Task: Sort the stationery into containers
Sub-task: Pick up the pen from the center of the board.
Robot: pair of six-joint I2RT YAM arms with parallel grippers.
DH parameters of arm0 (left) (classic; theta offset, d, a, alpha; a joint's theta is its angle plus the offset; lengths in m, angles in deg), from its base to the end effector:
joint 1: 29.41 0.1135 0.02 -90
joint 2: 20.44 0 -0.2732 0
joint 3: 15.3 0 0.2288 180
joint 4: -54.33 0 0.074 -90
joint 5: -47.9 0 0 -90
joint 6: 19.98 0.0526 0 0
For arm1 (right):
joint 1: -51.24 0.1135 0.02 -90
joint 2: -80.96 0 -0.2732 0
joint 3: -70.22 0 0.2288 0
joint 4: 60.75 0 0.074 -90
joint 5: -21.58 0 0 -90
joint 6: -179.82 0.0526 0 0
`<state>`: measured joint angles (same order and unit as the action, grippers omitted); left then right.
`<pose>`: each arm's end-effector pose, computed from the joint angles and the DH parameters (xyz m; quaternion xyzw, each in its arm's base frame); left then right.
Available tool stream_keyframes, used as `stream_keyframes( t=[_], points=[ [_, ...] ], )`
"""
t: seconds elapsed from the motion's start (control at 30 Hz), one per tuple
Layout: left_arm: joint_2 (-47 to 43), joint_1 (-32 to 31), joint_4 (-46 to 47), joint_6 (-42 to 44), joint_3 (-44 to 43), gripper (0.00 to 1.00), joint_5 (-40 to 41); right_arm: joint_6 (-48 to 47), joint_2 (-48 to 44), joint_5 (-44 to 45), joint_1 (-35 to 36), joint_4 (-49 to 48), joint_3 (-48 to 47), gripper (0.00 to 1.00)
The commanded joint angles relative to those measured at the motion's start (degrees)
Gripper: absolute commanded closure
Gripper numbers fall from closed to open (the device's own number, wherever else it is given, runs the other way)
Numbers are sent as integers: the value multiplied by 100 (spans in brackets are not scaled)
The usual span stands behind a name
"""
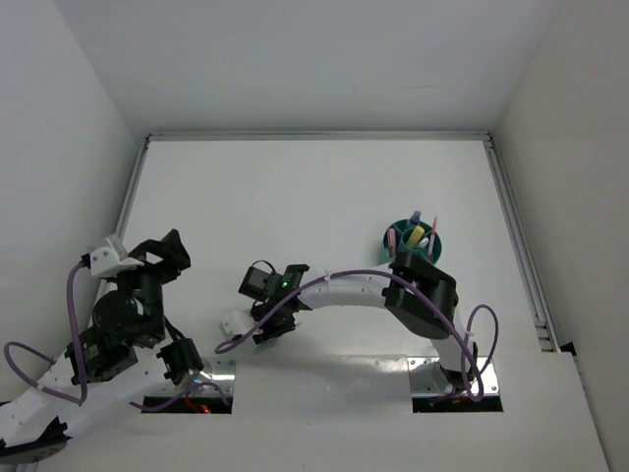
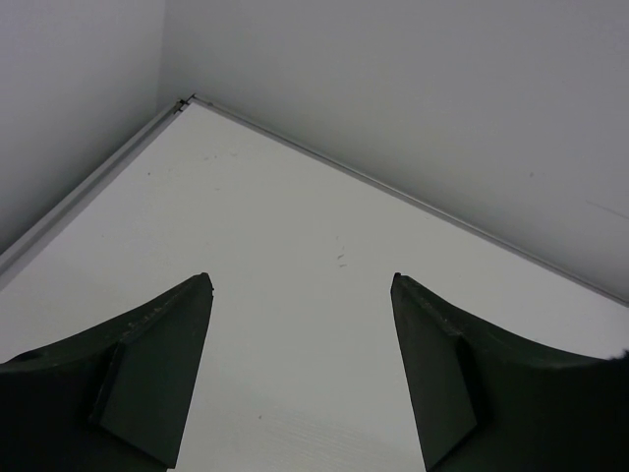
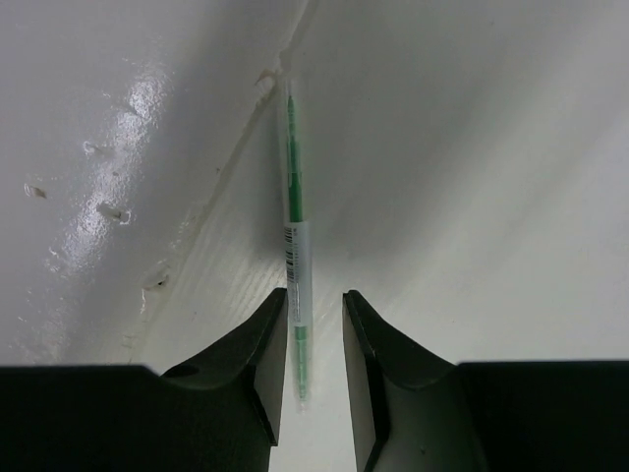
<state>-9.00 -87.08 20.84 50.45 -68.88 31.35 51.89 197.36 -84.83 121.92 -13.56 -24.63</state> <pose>0.0479 0.0186 0.3346 -0.2582 0.6418 -0.0749 0.7182 0.1181 0.3818 0.1582 -0.8054 0.5462 0.1860 0.1356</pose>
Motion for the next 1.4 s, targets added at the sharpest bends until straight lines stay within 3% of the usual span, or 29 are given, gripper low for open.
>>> stream_keyframes(
  t=[0.0,0.57,0.83,0.93,1.2,1.37],
  points=[
    [-46,72,27,15,-65,21,-33,58,85,50,104,18,-324,71],
    [-46,72,27,15,-65,21,-137,58,488,260,263,18,-377,71],
    [-98,72,27,15,-65,21,-138,58,857,199,263,447,-623,70],
    [-98,72,27,15,-65,21,-138,-4,928,67,263,615,-728,75],
    [-151,72,27,15,-65,21,-138,-56,1060,84,210,906,-782,99],
    [-203,72,27,15,-65,21,-76,382,543,1067,96,152,-422,100]
  ],
)
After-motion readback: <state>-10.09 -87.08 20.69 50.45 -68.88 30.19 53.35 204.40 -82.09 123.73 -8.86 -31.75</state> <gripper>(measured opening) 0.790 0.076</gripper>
